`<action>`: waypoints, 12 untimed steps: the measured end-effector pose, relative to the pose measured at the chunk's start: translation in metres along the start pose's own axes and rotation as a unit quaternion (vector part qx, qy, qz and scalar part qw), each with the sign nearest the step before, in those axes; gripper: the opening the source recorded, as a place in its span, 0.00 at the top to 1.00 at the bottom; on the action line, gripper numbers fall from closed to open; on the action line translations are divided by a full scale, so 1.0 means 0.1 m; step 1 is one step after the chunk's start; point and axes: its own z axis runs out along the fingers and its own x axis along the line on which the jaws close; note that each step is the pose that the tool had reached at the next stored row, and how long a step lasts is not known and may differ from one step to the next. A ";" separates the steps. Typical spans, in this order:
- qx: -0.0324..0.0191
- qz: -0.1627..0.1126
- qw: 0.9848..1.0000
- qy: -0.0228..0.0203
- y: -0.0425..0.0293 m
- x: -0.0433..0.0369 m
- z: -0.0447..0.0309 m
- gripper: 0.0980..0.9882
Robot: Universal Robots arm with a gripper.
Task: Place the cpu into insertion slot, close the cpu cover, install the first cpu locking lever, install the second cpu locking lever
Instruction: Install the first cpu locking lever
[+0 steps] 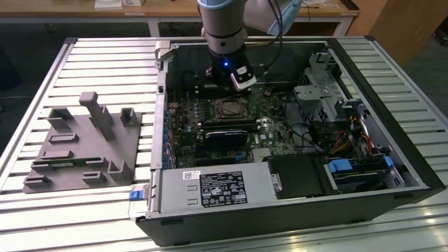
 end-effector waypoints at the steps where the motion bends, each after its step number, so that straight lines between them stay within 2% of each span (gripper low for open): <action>1: 0.001 0.002 1.000 -0.001 -0.001 0.005 0.006 0.99; 12: 0.008 0.027 1.000 -0.007 0.044 0.025 0.040 0.99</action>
